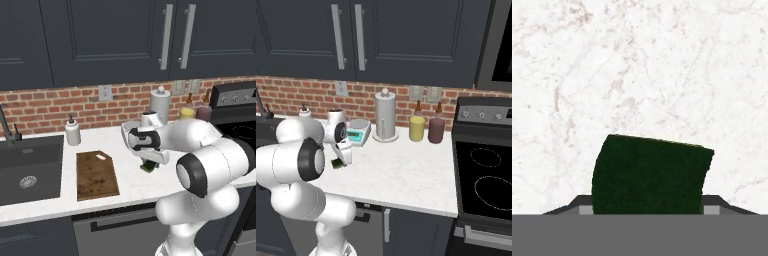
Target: Pick up the sponge from the counter and clean the cutting board by briefly scrubbing or pressing down on the cutting board. Once finished, release the sponge.
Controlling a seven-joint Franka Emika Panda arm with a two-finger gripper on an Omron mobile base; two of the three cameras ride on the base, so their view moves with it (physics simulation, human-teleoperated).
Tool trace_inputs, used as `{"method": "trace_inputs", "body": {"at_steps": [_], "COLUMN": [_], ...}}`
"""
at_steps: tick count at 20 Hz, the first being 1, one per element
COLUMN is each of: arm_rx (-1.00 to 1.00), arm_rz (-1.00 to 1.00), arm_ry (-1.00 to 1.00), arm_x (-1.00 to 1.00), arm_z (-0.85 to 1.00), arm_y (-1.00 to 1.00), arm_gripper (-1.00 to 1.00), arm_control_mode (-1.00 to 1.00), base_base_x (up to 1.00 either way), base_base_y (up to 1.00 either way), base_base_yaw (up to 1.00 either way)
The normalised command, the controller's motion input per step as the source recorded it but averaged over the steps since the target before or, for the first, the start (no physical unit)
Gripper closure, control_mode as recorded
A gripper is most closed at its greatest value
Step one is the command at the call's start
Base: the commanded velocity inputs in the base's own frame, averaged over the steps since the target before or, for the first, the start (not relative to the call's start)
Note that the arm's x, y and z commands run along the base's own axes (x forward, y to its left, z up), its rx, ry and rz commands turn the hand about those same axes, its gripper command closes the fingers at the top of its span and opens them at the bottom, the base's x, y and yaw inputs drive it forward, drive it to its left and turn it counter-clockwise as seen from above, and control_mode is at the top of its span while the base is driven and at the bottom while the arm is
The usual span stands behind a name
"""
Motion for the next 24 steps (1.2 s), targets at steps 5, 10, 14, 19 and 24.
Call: {"method": "trace_inputs", "body": {"at_steps": [5, 10, 14, 19, 24], "arm_rx": [-0.08, -0.10, -0.07, -0.10, -0.14], "arm_rz": [-0.19, -0.18, -0.14, -0.15, -0.19], "arm_ry": [0.03, 0.00, -0.05, 0.00, 0.00], "arm_x": [0.02, 0.20, 0.00, 0.00, 0.01], "arm_z": [0.18, 0.00, 0.02, 0.03, 0.00], "arm_y": [0.29, 0.41, 0.38, 0.47, 0.66], "arm_gripper": [1.00, 1.00, 1.00, 1.00, 1.00], "arm_control_mode": [-1.00, -1.00, -1.00, -1.00, -1.00], "base_base_x": [0.00, 0.00, 0.00, 0.00, 0.00], "base_base_y": [0.00, 0.00, 0.00, 0.00, 0.00], "base_base_yaw": [0.00, 0.00, 0.00, 0.00, 0.00]}}
